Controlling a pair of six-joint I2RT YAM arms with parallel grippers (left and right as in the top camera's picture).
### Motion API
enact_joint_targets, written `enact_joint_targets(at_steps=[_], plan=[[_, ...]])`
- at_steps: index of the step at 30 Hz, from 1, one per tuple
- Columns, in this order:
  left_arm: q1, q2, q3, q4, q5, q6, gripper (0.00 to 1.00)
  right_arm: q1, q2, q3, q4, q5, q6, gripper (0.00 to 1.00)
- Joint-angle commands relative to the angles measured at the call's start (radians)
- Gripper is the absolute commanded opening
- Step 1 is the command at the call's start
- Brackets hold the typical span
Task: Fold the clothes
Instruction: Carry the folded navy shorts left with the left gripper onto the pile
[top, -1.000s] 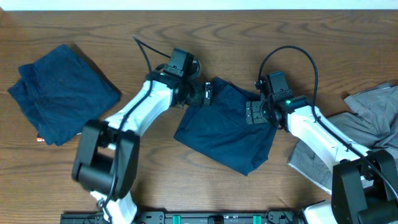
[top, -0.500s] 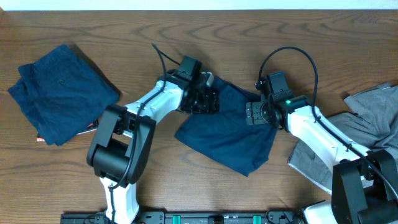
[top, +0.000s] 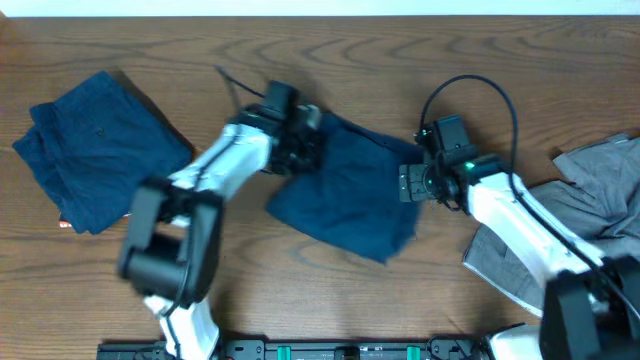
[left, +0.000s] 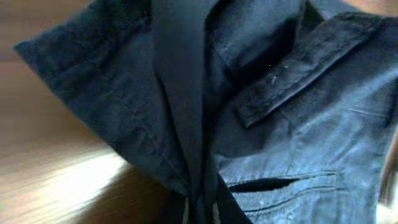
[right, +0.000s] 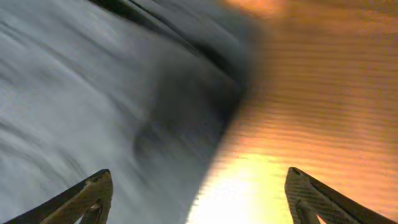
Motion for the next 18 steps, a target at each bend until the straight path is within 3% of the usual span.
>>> enact_joint_targets(at_steps=[1,10,18], plan=[[0.122,-0.157,0.003,-0.022,-0.216,0.024,0.06,-0.039,-0.112,0.015,-0.025,0.004,0.011,0.88],[0.472,-0.417,0.010,0.027,-0.428,0.146,0.06,-0.057,-0.244,0.015,-0.090,0.003,0.011,0.88],[0.722,-0.431,0.010,0.215,-0.463,0.143,0.06,-0.051,-0.243,0.015,-0.122,-0.020,0.011,0.88]])
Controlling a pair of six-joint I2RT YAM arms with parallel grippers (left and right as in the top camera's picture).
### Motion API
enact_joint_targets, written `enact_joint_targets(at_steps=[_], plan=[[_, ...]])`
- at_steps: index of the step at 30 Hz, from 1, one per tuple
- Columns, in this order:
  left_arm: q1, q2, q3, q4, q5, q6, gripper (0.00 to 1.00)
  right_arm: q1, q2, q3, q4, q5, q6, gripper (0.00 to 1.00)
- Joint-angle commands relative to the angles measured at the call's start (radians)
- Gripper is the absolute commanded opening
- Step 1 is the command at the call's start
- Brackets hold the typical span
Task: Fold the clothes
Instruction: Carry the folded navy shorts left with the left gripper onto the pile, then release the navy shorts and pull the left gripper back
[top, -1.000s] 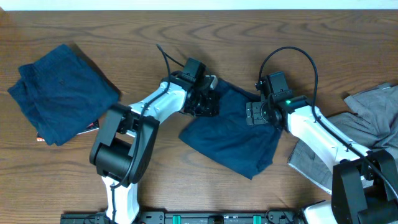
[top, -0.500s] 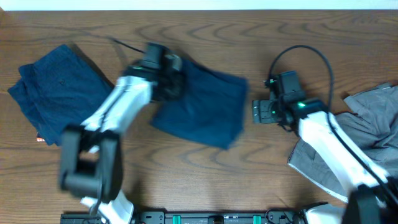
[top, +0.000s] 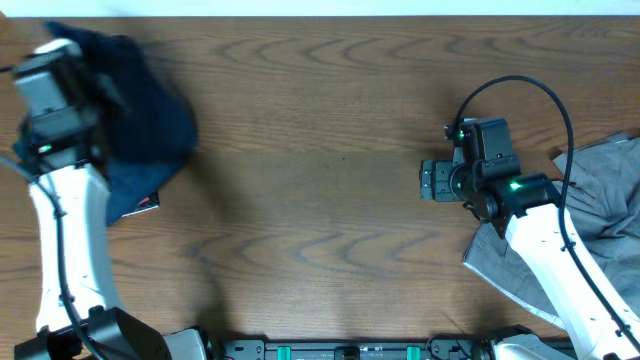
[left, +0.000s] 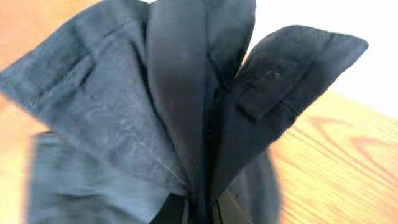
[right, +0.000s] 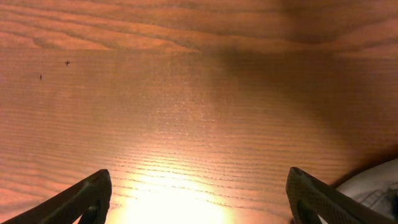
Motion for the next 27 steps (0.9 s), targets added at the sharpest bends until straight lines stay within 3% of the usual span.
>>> enact_joint_targets(at_steps=[1,6,8,9,10,11,12,13,19,24,27], plan=[[0.068,0.012,0.010,0.028,-0.037,0.018,0.07,0.000,-0.007,0.013,-0.006,-0.014,0.011,0.88],[0.120,0.057,0.006,0.011,-0.037,-0.004,0.07,0.000,-0.007,0.013,-0.009,-0.014,0.010,0.88],[0.135,0.073,0.006,0.000,-0.037,-0.004,0.13,0.000,-0.007,0.013,-0.011,-0.014,0.010,0.88],[0.141,0.079,0.006,-0.010,-0.038,-0.004,0.26,0.000,-0.007,0.013,-0.011,-0.014,0.010,0.88],[0.148,0.083,0.006,-0.019,-0.038,-0.004,0.46,0.000,-0.007,0.013,-0.011,-0.014,0.010,0.88],[0.154,0.084,0.006,-0.027,-0.038,-0.004,0.74,0.000,-0.007,0.013,-0.011,-0.014,0.010,0.88],[0.160,0.084,0.006,-0.037,-0.038,-0.004,0.93,0.000,-0.007,0.013,-0.011,-0.014,0.010,0.89],[0.167,0.084,0.006,-0.043,-0.037,-0.004,0.98,0.000,-0.007,0.013,-0.012,-0.014,0.010,0.90],[0.180,0.084,0.006,-0.042,-0.021,-0.050,0.98,-0.003,-0.007,0.013,-0.008,-0.014,0.010,0.93],[0.148,0.084,0.006,-0.042,0.240,-0.053,0.98,-0.003,-0.006,0.013,-0.005,-0.015,0.011,0.94],[0.075,0.084,0.005,-0.048,0.282,-0.053,0.98,-0.003,-0.004,0.013,0.016,-0.040,0.030,0.97]])
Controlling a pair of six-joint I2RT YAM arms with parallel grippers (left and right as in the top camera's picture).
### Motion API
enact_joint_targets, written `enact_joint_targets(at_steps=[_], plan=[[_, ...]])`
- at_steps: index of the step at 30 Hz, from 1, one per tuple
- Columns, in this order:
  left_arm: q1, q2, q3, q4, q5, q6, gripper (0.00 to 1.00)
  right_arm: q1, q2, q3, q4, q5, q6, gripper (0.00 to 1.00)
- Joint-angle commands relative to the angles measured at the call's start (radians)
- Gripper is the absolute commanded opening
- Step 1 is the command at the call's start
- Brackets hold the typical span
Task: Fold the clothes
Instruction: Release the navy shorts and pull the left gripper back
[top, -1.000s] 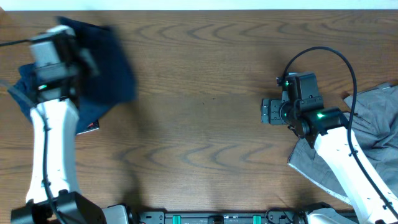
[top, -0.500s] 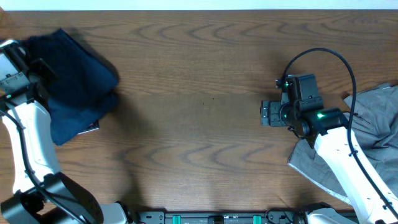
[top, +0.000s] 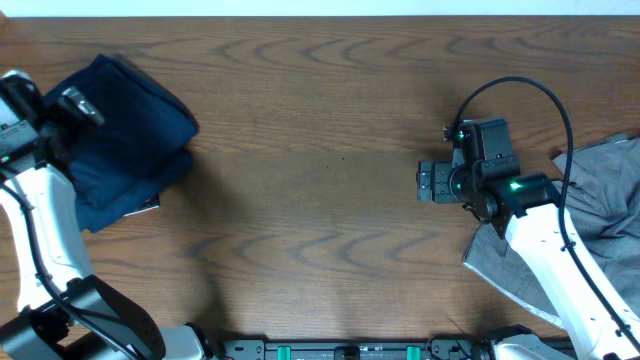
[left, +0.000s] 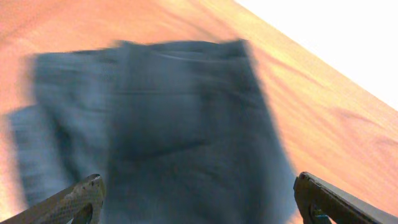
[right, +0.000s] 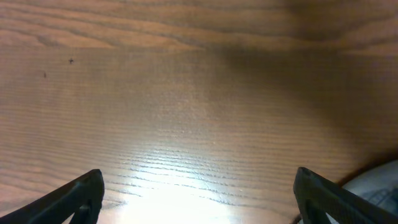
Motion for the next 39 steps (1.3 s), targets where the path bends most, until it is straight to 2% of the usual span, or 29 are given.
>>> enact_joint_targets(at_steps=[1,7,12,17,20,24,31,35,39], plan=[[-0.104,-0.003,0.003,-0.012,0.124,-0.008,0.98,-0.003,0.000,0.013,0.024,-0.038,0.024,0.98],[-0.348,0.023,0.000,-0.142,0.124,-0.005,0.98,-0.004,0.050,0.013,0.078,-0.077,0.024,0.99],[-0.522,0.028,0.000,-0.420,0.048,-0.005,0.98,-0.023,0.072,0.013,0.048,-0.077,0.020,0.99],[-0.572,0.017,0.001,-0.710,0.008,-0.005,0.98,-0.073,-0.004,0.035,-0.107,-0.061,0.010,0.99],[-0.572,-0.022,-0.001,-0.804,0.008,0.006,0.98,-0.102,-0.105,0.035,-0.128,-0.042,0.035,0.99],[-0.579,-0.185,-0.045,-0.787,0.008,0.002,0.98,-0.105,-0.319,0.019,-0.128,0.032,0.039,0.99],[-0.628,-0.663,-0.282,-0.529,0.000,0.002,0.98,-0.090,-0.727,-0.127,-0.124,0.137,0.077,0.99],[-0.629,-0.877,-0.399,-0.396,0.001,0.002,0.98,-0.090,-0.877,-0.192,-0.133,0.137,0.076,0.99],[-0.629,-0.994,-0.415,-0.390,0.001,-0.005,0.98,-0.090,-0.941,-0.204,-0.208,0.136,0.076,0.99]])
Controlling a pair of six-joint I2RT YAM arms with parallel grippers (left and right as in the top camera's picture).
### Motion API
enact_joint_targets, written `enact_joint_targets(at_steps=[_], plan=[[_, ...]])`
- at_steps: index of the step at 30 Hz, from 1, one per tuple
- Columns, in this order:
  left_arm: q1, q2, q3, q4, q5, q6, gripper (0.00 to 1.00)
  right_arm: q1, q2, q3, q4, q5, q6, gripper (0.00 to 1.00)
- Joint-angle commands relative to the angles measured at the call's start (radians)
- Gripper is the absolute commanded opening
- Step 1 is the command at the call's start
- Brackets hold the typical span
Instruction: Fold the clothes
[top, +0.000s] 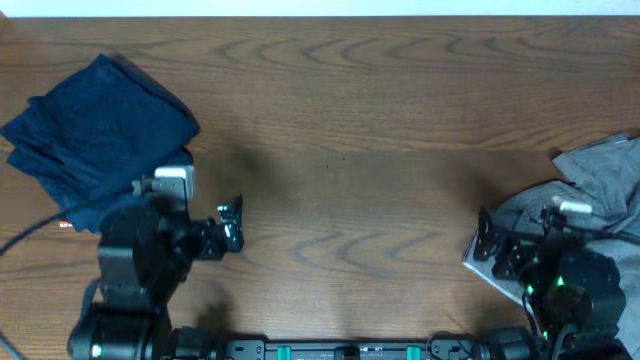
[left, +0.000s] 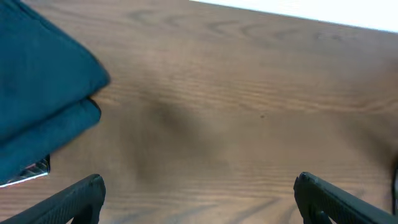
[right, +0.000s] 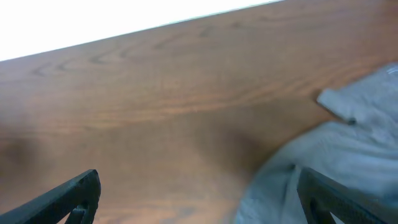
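Note:
A stack of folded navy clothes (top: 95, 130) lies at the table's far left, and its right edge (left: 43, 106) shows in the left wrist view. A crumpled grey garment (top: 595, 195) lies at the right edge and fills the lower right of the right wrist view (right: 339, 155). My left gripper (top: 233, 228) hangs open and empty near the front left, right of the stack; its fingers (left: 74, 198) stand wide apart over bare wood. My right gripper (top: 488, 245) is open and empty at the front right, just left of the grey garment.
The brown wooden table (top: 340, 150) stretches between the two piles. A small label or tag (left: 28, 171) pokes out under the navy stack. The table's far edge meets a white background (right: 93, 25). Both arm bases sit at the front edge.
My left gripper was open right over the navy stack at the far left; it is now back near the front left. The right arm has drawn back from mid-table to the front right.
My left gripper was shut on a folded navy garment in the table's middle, with the right gripper open beside it. Then the left held it over the navy pile at far left. Then it was open, the garment on the pile. Now both arms are withdrawn.

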Motion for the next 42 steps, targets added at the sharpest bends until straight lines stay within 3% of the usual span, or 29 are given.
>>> enact_joint_targets(at_steps=[1,13,29,35,42], plan=[[-0.002,-0.076,-0.012,0.003,-0.012,-0.002,0.98,0.007,-0.032,-0.010,-0.052,0.021,0.019,0.99],[-0.002,-0.109,-0.012,0.000,-0.012,-0.002,0.98,0.007,-0.031,-0.010,-0.291,0.021,0.019,0.99],[-0.002,-0.109,-0.012,0.000,-0.012,-0.002,0.98,0.008,-0.126,-0.019,-0.282,0.004,0.019,0.99],[-0.002,-0.109,-0.012,0.000,-0.012,-0.002,0.98,-0.024,-0.286,-0.148,-0.100,-0.007,-0.013,0.99],[-0.002,-0.109,-0.012,0.000,-0.012,-0.001,0.98,-0.051,-0.394,-0.447,0.362,-0.044,-0.129,0.99]])
